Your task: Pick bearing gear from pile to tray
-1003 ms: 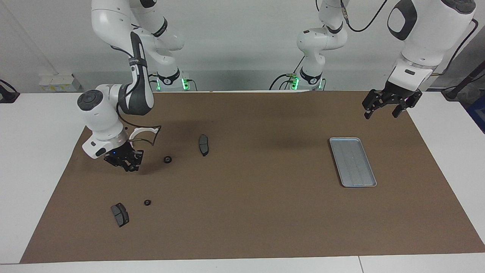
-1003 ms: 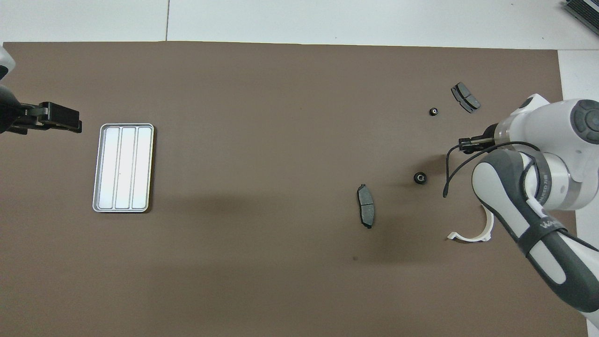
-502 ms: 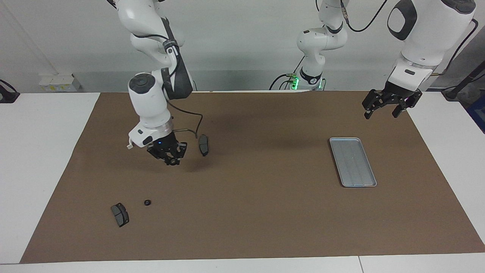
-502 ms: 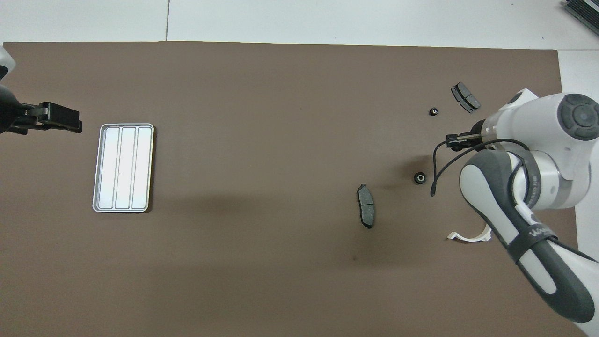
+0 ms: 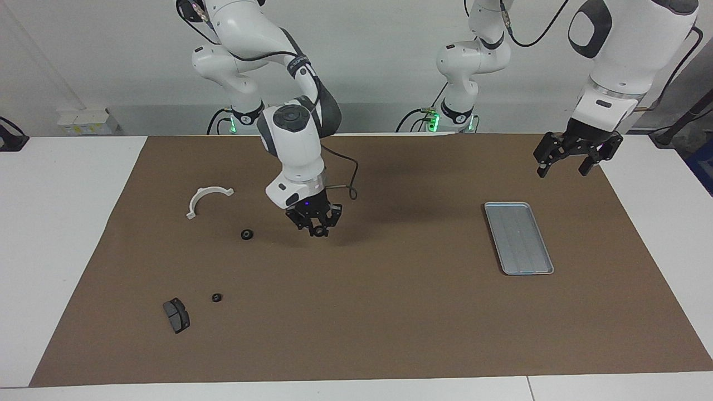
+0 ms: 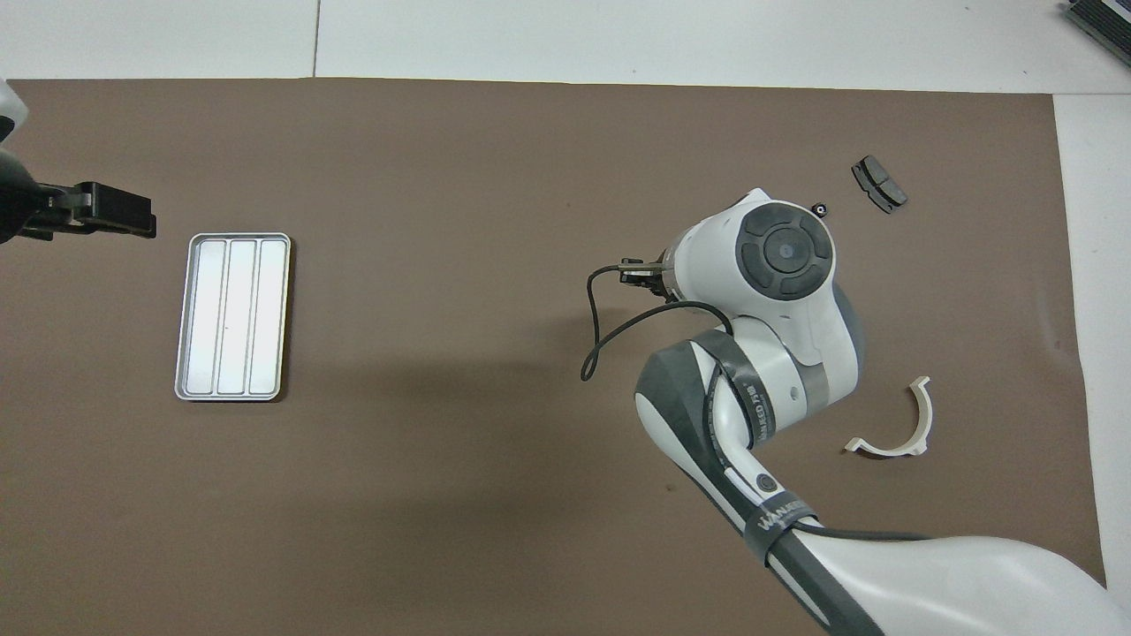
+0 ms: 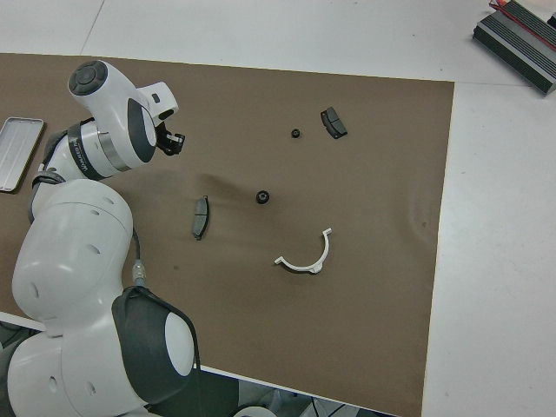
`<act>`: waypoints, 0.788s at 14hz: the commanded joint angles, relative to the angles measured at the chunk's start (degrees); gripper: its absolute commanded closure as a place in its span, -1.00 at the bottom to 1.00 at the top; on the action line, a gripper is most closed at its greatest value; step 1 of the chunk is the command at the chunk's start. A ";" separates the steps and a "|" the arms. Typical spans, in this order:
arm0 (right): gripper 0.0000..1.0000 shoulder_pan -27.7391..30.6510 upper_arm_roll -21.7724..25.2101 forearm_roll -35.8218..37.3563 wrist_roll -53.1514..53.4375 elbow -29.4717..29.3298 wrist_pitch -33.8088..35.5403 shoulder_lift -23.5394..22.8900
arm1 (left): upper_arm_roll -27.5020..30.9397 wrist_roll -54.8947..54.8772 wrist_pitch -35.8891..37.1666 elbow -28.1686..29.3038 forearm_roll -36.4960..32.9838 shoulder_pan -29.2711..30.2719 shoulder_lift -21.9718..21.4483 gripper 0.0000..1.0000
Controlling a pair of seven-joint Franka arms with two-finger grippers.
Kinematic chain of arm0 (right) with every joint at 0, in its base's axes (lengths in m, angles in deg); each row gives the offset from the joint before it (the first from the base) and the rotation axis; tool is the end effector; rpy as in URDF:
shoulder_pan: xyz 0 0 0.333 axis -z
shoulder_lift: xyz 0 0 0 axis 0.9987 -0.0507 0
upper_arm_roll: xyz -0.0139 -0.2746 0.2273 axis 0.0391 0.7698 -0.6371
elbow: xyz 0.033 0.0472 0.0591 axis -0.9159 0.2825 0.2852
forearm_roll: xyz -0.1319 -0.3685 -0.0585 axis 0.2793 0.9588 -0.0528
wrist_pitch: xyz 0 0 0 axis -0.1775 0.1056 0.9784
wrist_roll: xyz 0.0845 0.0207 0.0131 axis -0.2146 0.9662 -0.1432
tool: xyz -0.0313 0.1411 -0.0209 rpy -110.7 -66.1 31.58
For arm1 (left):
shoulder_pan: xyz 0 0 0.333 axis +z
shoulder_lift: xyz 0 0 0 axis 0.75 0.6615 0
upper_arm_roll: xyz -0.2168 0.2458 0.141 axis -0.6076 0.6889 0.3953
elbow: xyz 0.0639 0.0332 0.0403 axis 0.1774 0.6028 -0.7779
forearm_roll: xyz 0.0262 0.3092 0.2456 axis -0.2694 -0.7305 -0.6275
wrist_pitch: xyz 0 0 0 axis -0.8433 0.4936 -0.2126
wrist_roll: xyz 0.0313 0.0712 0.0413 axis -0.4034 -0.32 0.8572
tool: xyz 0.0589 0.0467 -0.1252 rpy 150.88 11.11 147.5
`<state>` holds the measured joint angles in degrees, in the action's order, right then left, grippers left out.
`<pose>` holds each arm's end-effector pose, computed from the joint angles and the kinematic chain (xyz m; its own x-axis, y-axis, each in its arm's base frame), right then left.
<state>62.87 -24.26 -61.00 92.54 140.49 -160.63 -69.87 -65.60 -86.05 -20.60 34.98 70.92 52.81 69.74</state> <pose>0.6105 0.3043 0.3824 0.9819 -0.1215 0.1454 -0.1078 -0.9892 -0.0992 0.5958 -0.0325 0.6204 0.9912 -0.0350 0.1278 -0.0348 -0.9994 -0.0038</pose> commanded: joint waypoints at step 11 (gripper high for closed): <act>1.00 -9.44 0.08 2.64 12.00 -6.81 0.15 -11.14 | 0.08 -0.31 -4.47 7.51 0.30 0.18 -4.16 -1.00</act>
<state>54.12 -24.22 -59.55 102.31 132.34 -160.62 -81.14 -65.51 -86.12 -22.91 38.27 70.92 52.84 68.76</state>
